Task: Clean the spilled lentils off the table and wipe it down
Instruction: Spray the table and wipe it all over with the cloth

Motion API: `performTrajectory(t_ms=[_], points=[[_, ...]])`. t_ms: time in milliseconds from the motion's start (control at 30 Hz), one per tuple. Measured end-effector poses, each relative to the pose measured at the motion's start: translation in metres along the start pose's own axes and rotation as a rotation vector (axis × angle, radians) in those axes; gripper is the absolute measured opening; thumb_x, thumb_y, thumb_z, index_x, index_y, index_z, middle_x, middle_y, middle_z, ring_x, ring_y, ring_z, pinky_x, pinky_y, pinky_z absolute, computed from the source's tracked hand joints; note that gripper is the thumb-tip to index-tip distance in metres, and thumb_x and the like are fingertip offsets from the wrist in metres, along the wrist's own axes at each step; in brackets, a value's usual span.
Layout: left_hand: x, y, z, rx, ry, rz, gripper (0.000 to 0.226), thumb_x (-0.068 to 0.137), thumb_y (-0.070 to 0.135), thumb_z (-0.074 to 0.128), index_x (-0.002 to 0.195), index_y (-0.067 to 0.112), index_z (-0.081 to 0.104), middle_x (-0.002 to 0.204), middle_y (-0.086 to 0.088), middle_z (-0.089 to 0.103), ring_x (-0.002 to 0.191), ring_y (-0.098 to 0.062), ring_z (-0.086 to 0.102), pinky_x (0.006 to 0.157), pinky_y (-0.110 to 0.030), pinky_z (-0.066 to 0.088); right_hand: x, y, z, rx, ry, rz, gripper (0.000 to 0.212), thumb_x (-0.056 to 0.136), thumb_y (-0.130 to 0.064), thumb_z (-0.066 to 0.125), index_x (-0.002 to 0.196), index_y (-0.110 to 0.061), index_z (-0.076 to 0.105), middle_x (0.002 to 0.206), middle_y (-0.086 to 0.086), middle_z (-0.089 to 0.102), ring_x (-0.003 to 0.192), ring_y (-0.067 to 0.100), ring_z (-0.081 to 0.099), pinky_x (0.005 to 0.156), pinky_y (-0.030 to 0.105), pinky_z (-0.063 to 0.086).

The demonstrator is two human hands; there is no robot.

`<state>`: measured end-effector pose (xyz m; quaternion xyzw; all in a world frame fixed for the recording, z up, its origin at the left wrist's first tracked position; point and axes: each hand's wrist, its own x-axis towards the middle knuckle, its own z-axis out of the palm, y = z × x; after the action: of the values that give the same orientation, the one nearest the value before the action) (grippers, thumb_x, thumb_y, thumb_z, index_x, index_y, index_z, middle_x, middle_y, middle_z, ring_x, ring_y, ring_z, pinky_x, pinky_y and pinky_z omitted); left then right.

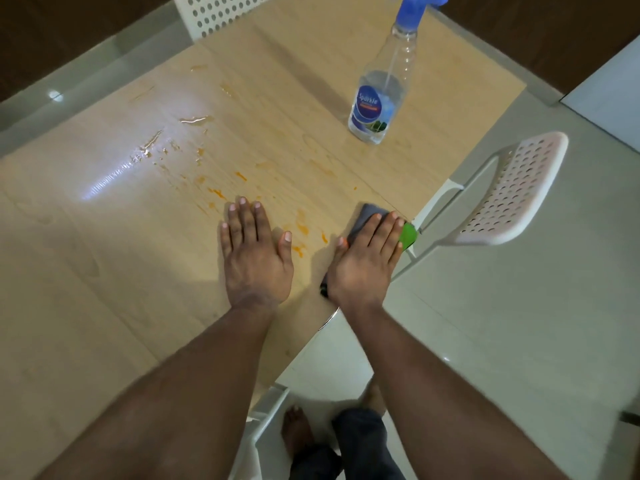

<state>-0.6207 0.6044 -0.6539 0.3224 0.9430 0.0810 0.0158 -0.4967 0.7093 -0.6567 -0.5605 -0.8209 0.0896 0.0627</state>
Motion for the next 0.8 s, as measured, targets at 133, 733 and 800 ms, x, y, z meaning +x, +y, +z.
performTrajectory(t_ms=[133,733,800], points=[[0.003,-0.001,0.002,-0.008,-0.001,-0.002,0.076,0.108,0.053,0.020,0.167,0.004,0.015,0.175,-0.017,0.008,0.163,-0.031,0.001,0.131,-0.050,0.009,0.049,0.000,0.000,-0.026,-0.028,0.076,0.078,0.110,-0.048,0.031,0.165,0.002,0.010,0.173,0.025,0.003,0.162,0.040,-0.001,0.129,0.058,0.009],[0.001,-0.002,0.004,-0.060,0.040,-0.047,0.075,0.109,0.053,0.029,0.167,0.007,0.017,0.177,-0.010,0.008,0.164,-0.022,0.004,0.132,-0.044,0.010,0.139,0.012,-0.029,0.069,-0.321,-0.907,0.059,0.112,-0.042,0.020,0.167,-0.023,0.024,0.175,-0.006,0.015,0.162,0.010,0.003,0.131,0.045,0.013],[0.002,0.000,0.003,-0.063,0.019,-0.059,0.077,0.107,0.056,0.027,0.168,0.009,0.017,0.177,-0.008,0.007,0.164,-0.020,0.004,0.132,-0.042,0.009,0.134,0.035,-0.032,0.001,-0.325,-1.032,0.058,0.112,-0.039,0.023,0.168,-0.022,0.021,0.176,-0.006,0.012,0.162,0.011,0.002,0.130,0.045,0.016]])
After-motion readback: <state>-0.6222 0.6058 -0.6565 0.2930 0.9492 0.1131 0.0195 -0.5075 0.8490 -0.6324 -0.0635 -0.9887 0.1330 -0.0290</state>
